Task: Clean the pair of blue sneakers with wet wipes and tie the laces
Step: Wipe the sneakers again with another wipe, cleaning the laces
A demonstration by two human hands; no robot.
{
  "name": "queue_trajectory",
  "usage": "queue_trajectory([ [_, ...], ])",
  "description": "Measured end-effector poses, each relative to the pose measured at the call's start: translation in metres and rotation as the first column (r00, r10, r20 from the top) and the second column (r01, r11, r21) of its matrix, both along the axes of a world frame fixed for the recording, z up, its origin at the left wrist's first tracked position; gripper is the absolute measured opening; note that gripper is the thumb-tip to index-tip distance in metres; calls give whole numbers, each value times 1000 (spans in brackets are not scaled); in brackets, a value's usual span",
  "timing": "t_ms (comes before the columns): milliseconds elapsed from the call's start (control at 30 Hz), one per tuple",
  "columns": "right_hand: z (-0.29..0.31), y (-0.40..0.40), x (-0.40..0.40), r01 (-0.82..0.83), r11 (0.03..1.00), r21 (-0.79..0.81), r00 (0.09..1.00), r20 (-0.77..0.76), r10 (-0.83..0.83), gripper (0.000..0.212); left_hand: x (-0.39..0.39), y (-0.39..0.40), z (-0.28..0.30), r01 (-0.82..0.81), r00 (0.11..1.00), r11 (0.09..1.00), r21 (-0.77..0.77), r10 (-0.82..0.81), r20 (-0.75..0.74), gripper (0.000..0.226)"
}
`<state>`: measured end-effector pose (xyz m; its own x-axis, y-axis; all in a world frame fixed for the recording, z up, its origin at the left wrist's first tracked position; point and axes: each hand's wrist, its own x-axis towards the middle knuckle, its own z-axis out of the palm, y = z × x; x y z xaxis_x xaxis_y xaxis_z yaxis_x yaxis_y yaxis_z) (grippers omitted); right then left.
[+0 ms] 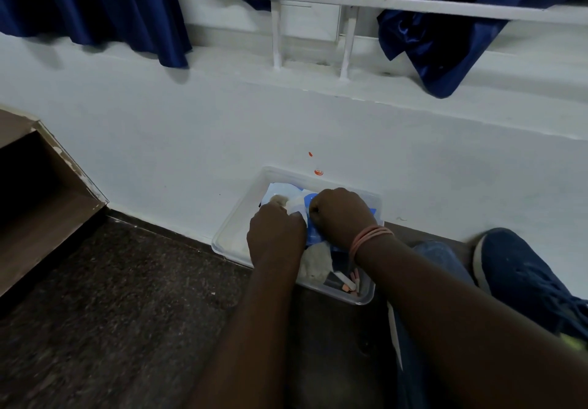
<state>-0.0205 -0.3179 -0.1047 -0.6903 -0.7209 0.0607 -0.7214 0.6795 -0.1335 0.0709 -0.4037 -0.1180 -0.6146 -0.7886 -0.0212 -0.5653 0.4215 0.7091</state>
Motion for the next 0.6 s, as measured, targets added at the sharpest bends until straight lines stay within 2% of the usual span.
queue_trajectory([
  [167, 0, 10, -6, -10, 997, -70, 999, 34, 13, 20, -2, 2, -5, 8, 1000, 1000, -23, -7, 14, 32],
  [267, 0, 9, -7, -52, 999, -13, 999, 8, 52, 15, -1, 3, -6, -1, 1000, 1000, -15, 1, 13, 31],
  [333, 1, 9, -6, -66, 993, -94, 992, 97, 76, 20, 0, 2, -6, -1, 1000, 1000, -15, 1, 9, 35],
  [400, 5, 11, -7, -27, 976, -216, 962, 261, 84, 21, 0, 3, -5, 12, 1000, 1000, -4, -12, 9, 43],
  [467, 13, 13, -11, 81, 955, -286, 886, 460, 63, 20, 0, 4, -5, 56, 998, 998, 11, -56, 29, 48],
  [533, 23, 18, -13, 269, 898, -349, 690, 720, 73, 20, -1, 7, -7, 89, 993, 996, 3, -89, 75, 47],
  [567, 28, 21, -15, 339, 869, -361, 584, 805, 106, 19, -2, 7, -8, 91, 991, 996, -15, -89, 100, 47],
  [600, 34, 24, -15, 373, 850, -373, 518, 844, 143, 19, -2, 8, -9, 89, 989, 996, -21, -86, 118, 47],
])
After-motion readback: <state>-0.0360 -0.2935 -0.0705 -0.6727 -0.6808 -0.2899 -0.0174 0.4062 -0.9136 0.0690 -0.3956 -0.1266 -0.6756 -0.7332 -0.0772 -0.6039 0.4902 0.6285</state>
